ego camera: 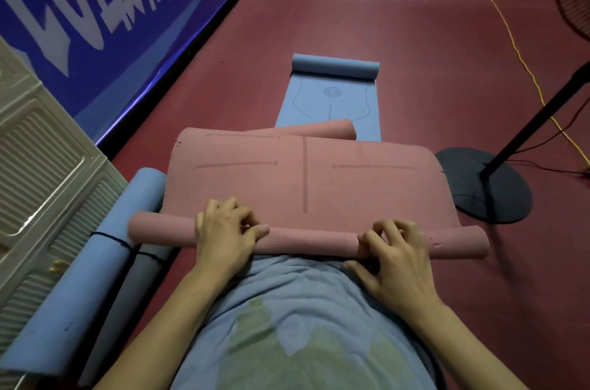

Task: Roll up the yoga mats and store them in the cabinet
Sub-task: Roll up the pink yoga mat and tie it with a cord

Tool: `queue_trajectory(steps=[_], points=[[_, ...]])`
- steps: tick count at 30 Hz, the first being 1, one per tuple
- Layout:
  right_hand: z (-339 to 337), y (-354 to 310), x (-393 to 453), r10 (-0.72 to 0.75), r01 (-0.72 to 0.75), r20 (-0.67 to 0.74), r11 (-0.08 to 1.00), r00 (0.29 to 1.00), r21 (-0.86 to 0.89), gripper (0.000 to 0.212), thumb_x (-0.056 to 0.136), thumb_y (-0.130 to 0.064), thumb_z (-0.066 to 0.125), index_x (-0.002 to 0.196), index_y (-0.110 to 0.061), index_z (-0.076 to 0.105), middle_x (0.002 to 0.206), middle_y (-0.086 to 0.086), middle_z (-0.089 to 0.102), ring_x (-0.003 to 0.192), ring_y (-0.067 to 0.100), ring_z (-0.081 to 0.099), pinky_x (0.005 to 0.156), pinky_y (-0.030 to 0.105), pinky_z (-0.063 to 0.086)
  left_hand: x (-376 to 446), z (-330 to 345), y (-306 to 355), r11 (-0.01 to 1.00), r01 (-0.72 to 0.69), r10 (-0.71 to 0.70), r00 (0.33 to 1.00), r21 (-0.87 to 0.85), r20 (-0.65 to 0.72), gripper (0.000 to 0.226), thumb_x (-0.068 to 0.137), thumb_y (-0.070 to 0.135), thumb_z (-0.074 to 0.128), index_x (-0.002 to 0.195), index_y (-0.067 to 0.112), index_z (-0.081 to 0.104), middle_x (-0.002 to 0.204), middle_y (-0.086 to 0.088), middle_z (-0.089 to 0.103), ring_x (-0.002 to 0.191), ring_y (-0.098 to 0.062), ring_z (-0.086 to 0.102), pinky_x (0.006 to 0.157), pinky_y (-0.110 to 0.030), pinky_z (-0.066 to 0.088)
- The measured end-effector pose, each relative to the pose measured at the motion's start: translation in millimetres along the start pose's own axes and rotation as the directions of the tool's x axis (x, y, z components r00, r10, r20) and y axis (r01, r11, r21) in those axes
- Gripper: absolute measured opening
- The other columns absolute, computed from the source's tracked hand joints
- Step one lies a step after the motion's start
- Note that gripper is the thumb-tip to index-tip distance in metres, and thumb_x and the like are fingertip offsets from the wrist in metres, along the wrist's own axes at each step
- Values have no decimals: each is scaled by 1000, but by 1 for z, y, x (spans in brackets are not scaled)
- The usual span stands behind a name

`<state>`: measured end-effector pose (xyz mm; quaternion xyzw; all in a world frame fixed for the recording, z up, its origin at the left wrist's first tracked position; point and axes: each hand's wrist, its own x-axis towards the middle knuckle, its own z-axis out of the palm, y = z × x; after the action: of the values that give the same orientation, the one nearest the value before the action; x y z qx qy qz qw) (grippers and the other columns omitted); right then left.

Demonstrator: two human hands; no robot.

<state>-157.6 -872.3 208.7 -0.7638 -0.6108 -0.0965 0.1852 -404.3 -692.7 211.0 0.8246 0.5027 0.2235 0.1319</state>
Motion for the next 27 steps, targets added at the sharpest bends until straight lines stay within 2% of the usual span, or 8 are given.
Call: queue_trajectory(steps=[3,5,7,10,12,19,24,27], points=[[-1,-1,6,31,-24,71,996,997,-86,51,58,-50,92,87,-19,65,102,1,61,104,35,49,79,43,35,-5,0,-6,995,-83,86,995,49,-52,37,80,58,72,65,25,68,74,15,48,87,-25,46,74,-37,25],[0,-1,9,35,-26,93,995,995,-97,51,58,-51,93,88,-20,66,101,-1,62,107,34,50,80,42,33,-11,-2,-9,984,-147,152,987,98,-52,46,81,66,55,65,26,68,76,14,54,89,-25,49,73,-36,25],[1,1,10,22,-13,80,994,997,-112,47,63,-54,89,88,-21,67,100,-3,63,108,32,50,80,42,32,-16,-5,-10,978,-176,184,981,112,-63,49,78,71,54,68,27,71,79,15,57,95,-26,52,74,-37,24],[4,2,10,3,2,33,992,999,-130,38,80,-60,68,90,-24,69,99,-5,64,105,30,50,80,42,33,-20,-8,-9,960,-230,240,970,159,-43,62,64,85,59,75,25,73,85,15,59,102,-27,53,76,-38,25],[7,4,10,0,4,28,991,1000,-137,45,86,-63,49,93,-24,70,99,-5,65,102,30,52,81,42,34,-19,-6,-8,946,-255,264,965,201,-14,69,61,88,57,78,23,74,87,13,61,104,-29,53,76,-39,28],[9,13,29,3,8,88,992,996,-123,46,94,-59,37,97,-27,69,95,-9,67,92,25,58,81,40,32,-8,-1,-11,925,-309,313,950,219,19,67,79,81,46,83,24,82,83,13,63,92,-23,50,74,-39,35],[7,17,41,12,0,152,997,988,-82,32,98,-50,41,104,-26,61,90,-7,69,87,25,57,82,40,33,20,-21,-10,947,-267,194,919,178,343,108,59,106,9,101,36,81,91,20,59,90,-13,40,78,-35,28],[2,15,50,49,-44,194,999,980,-31,18,103,-41,50,100,-23,54,85,-2,67,85,28,56,83,42,36,26,-22,0,881,-367,245,893,297,377,85,78,84,16,94,27,78,94,13,64,93,-19,46,80,-39,34]])
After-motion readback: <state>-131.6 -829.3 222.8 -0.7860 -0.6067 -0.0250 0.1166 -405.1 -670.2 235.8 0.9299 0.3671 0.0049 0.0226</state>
